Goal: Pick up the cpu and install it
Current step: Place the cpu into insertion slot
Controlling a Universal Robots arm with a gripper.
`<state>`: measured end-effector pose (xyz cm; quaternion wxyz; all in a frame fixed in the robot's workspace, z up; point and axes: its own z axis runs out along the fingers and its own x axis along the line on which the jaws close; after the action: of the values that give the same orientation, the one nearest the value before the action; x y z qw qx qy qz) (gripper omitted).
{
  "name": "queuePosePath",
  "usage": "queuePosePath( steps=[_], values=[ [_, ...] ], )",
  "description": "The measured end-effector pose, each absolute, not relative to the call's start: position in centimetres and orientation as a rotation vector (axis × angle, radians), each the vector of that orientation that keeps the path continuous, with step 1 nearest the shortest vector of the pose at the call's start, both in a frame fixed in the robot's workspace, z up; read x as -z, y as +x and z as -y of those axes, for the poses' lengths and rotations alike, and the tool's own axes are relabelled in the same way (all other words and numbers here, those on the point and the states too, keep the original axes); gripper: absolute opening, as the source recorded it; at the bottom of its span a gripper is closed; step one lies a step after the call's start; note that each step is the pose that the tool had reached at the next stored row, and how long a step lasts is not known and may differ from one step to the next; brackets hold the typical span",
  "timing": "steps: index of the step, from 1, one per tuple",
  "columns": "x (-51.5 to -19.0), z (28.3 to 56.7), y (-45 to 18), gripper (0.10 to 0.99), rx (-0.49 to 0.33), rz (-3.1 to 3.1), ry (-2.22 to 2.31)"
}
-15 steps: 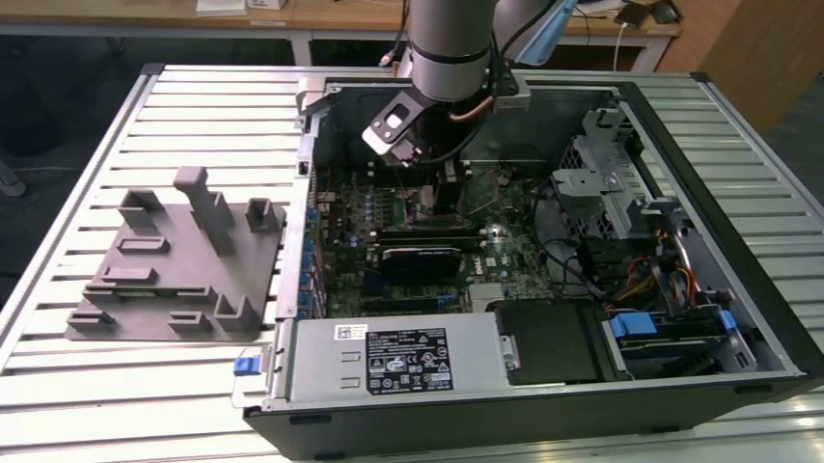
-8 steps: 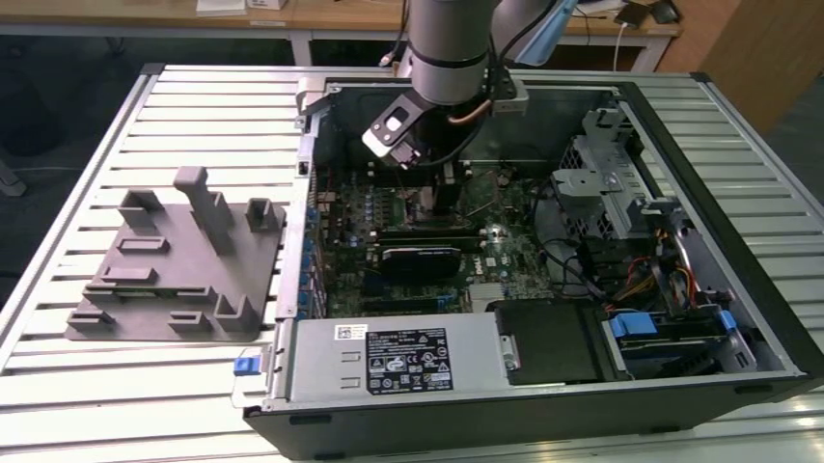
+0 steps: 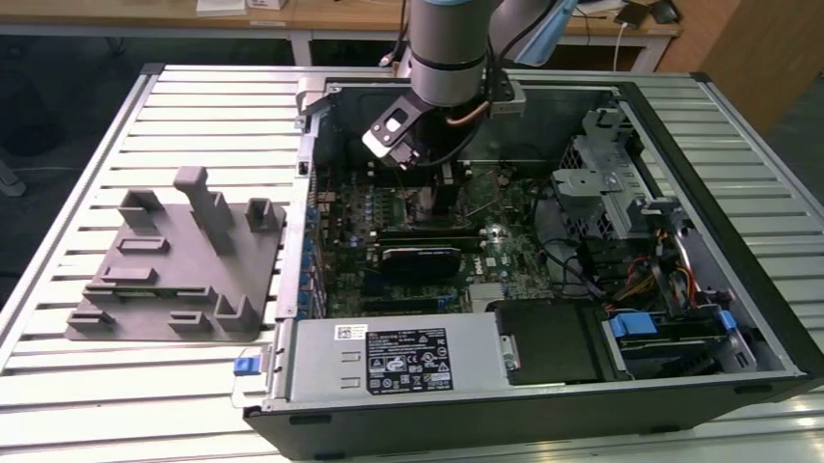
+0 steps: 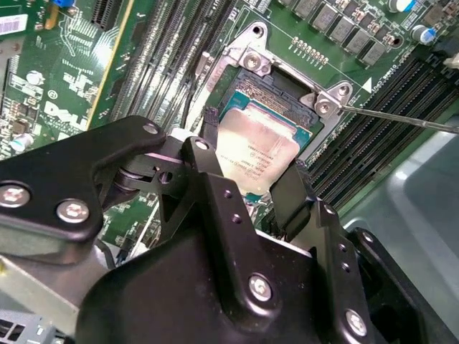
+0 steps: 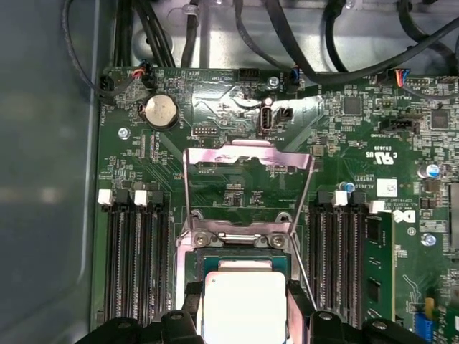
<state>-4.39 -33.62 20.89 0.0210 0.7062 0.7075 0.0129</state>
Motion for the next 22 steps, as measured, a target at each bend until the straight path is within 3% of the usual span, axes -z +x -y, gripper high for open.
queuePosePath(
  steps=[22],
  values=[
    [-19.2, 33.6, -4.7, 0.541, -0.039, -2.151, 2.23]
  ],
)
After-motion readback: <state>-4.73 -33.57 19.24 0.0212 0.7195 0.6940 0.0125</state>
